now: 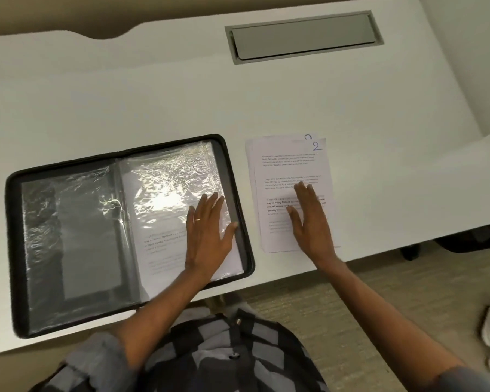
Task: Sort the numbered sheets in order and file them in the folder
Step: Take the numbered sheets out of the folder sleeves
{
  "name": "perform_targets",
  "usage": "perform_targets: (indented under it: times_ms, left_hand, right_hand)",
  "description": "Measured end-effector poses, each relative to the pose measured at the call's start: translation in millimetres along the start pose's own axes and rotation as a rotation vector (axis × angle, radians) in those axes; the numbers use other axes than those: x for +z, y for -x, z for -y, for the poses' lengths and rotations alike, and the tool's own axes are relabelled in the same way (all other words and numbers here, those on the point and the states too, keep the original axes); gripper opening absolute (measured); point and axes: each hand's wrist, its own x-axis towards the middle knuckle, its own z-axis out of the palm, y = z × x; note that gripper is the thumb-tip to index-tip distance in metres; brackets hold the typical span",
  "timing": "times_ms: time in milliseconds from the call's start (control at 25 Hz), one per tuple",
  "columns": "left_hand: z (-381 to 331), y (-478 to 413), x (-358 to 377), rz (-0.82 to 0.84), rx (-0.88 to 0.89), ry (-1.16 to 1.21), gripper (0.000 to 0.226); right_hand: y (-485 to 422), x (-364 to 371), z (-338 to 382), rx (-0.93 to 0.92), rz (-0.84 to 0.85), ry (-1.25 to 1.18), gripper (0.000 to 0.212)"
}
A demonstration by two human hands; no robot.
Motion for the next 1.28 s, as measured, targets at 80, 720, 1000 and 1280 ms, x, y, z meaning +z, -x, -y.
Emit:
perform_targets:
  times_ms: [80,720,1000,1280]
  left_hand:
    - [21.7,15.7,0.0,0.029,-0.016,-0.156,0.078]
    - [13.2,61.5,-88.9,-0.195,-0.175,0.516,0.059]
    - [43.6,95.1,-165.3,-0.479,-0.261,0.402,0.073]
    - [105.4,110.7,-168.4,-0.394,-0.364,-0.035,0.073]
  right_hand:
    - [14.1,24.0,23.5,-0.129,0.081,0.067,0.062]
    - [20.8,112.8,178.7,-0.546,0.474,-0.124,0.067]
    - [39.3,145.0,279.5,-0.716,0.669,-0.239,0.070]
    - [35.8,211.2,289.5,-0.924,0.693,0.051,0.073]
